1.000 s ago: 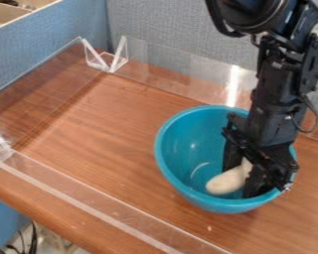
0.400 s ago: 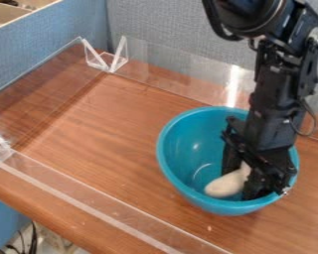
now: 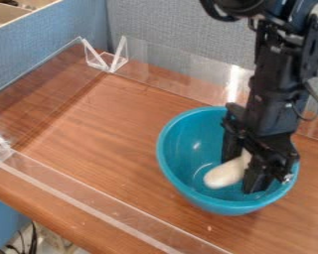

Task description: Remove the mushroom from inside the blue bowl and put it on the table

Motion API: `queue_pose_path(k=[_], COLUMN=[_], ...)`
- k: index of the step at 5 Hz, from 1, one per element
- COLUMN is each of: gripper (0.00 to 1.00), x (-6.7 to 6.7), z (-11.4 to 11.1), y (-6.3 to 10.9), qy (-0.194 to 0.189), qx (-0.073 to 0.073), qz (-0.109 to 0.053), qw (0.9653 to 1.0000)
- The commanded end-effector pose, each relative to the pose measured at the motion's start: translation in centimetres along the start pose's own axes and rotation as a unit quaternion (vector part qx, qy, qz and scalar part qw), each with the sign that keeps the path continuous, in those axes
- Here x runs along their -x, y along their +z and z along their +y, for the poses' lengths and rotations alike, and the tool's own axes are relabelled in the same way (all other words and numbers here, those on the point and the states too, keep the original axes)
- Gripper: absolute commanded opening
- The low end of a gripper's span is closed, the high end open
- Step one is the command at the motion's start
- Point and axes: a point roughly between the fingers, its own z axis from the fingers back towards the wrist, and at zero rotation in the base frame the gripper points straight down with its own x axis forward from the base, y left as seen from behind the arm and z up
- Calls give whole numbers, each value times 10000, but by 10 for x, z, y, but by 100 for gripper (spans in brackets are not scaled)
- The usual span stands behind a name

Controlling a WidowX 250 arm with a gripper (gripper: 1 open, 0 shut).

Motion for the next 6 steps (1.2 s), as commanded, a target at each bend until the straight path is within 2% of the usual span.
queue_pose_path(k=[1,2,3,4,5,6], gripper=[0,0,0,0,0,0], x=[-1,6,28,53,57,61], z=[6,13,53,96,118,132], y=[37,58,93,110,90,75], qy=[53,158,665,1462,1623,1752], qx=[-177,-269,-494,-587,-479,-441], qz=[-498,-628,-738,-727,-535,-354], qw=[9986,9975,9938,9848,9841,9829])
